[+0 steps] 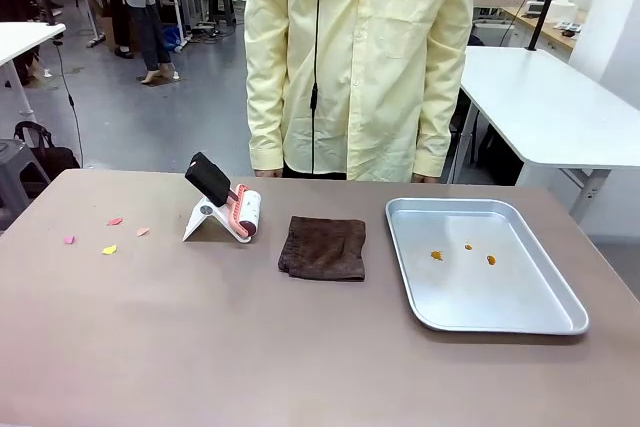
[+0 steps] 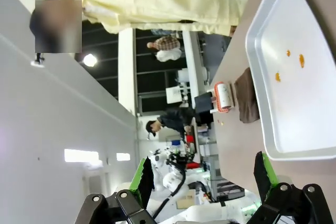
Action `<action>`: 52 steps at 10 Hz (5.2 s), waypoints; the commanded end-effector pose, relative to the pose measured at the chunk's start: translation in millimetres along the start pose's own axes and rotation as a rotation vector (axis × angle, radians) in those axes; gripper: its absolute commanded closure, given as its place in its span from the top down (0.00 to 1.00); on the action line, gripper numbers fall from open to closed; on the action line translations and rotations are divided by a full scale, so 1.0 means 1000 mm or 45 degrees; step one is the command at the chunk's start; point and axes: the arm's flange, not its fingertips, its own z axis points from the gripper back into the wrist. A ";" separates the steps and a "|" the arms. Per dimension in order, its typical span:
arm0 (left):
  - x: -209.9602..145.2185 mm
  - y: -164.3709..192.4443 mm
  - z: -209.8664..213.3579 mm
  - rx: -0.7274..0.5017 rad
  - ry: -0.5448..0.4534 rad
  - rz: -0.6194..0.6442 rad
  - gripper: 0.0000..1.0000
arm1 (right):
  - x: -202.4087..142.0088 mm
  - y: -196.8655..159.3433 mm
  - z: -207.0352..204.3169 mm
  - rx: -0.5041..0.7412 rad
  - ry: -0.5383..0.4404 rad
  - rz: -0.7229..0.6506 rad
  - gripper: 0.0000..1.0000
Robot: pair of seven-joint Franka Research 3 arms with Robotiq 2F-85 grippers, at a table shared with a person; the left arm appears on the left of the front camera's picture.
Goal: Clean the surface of the table.
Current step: Hold the Lint Roller with your left hand and the towel with your right hand.
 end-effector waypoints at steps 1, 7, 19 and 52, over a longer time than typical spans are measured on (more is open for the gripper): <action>-0.088 0.017 -0.030 -0.059 -0.074 0.018 1.00 | -0.027 -0.029 -0.025 -0.002 -0.081 -0.048 1.00; 0.004 0.018 0.003 -0.026 -0.054 0.060 1.00 | 0.005 -0.017 0.001 0.003 -0.026 -0.048 1.00; 0.004 0.018 0.003 -0.026 -0.054 0.060 1.00 | 0.005 -0.021 -0.001 -0.008 -0.025 -0.063 1.00; -0.007 -0.112 -0.391 0.646 0.680 -0.421 1.00 | -0.082 0.017 -0.554 -1.214 0.264 0.258 1.00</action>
